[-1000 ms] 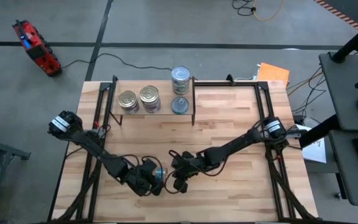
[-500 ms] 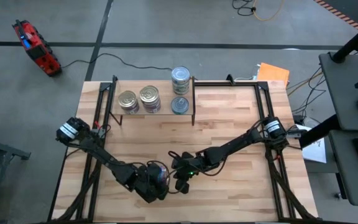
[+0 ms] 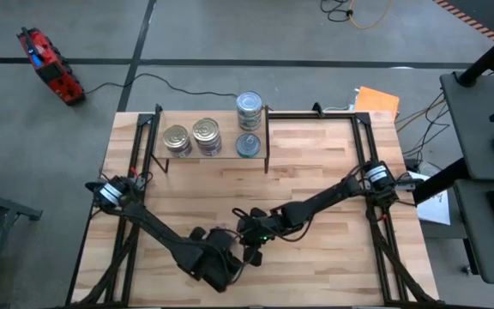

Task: Stack canned seafood by type on shelf
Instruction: Stack the blue and pink tuna can on top of the blue and pink tuna can on the shelf

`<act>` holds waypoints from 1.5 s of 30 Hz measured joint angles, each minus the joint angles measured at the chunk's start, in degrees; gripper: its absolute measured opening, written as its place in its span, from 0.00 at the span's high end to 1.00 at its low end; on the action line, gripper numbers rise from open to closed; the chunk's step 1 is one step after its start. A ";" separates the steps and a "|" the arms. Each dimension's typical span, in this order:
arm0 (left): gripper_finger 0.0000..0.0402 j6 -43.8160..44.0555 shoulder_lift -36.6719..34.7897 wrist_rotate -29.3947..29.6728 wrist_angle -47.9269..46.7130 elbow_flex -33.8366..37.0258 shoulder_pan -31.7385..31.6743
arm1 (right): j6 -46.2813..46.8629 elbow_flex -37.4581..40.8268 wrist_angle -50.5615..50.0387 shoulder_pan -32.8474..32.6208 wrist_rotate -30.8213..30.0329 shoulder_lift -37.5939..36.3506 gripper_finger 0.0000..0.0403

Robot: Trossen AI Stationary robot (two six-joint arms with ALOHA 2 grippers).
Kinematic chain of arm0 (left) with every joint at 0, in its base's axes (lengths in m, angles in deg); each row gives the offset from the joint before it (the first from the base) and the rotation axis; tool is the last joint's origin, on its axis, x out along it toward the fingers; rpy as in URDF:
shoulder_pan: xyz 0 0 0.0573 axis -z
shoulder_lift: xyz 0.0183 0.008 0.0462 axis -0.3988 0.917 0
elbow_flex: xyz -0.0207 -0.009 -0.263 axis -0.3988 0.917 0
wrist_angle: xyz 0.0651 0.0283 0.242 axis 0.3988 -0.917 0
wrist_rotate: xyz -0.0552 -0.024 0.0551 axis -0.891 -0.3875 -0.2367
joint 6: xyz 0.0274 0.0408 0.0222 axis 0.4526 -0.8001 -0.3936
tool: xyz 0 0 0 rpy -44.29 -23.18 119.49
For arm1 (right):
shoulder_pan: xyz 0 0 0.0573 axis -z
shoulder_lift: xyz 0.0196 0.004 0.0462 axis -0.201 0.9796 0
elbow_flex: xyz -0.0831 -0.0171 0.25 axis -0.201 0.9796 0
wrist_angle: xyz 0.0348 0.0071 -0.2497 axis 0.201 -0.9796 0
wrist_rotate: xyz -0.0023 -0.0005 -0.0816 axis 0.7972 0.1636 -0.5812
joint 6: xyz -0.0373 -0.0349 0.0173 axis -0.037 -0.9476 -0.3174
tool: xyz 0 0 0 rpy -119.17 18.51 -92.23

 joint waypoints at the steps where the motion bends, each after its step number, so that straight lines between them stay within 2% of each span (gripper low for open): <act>1: 0.65 0.21 0.53 0.03 -1.99 -1.35 0.12 | -0.29 0.00 0.25 0.12 0.00 0.06 0.98; 6: 0.63 0.96 -0.20 0.05 -7.33 -4.43 0.99 | -0.32 0.00 0.81 0.78 -1.02 0.52 0.98; 9: 0.64 1.02 -2.38 0.07 -7.86 -4.24 1.94 | 0.64 0.00 -1.90 1.33 -7.00 0.33 0.98; 11: 0.66 1.19 -3.81 0.07 -7.67 -3.77 2.58 | 0.60 0.00 -1.99 2.14 -8.75 0.26 0.98; 14: 0.70 2.97 -6.13 0.46 -7.16 -2.63 3.38 | 0.24 0.00 0.05 3.18 -7.73 0.19 0.98; 19: 0.79 7.25 -12.66 3.76 -7.00 -0.36 3.80 | -0.61 0.00 6.79 3.04 -1.96 1.28 0.98; 24: 0.86 10.34 -20.42 4.30 -6.40 1.41 3.81 | 0.76 0.00 6.63 1.65 -0.99 1.29 0.98; 27: 0.87 12.98 -23.84 4.12 -6.03 3.53 4.43 | 0.89 0.00 7.41 0.73 0.02 1.29 0.98; 31: 0.81 15.03 -24.61 2.95 -4.83 6.25 5.10 | 0.97 0.00 7.99 0.25 0.44 1.38 0.98; 36: 0.63 15.29 -22.65 1.95 0.14 9.26 5.03 | 1.30 0.00 9.19 0.30 1.63 1.59 0.98; 41: 0.44 14.75 -18.88 1.94 1.49 8.28 5.08 | 0.72 0.00 11.21 -0.11 3.28 1.64 0.98; 45: 0.37 9.17 -15.14 2.12 4.55 6.01 5.09 | -0.26 0.00 13.59 -0.09 3.05 1.64 0.98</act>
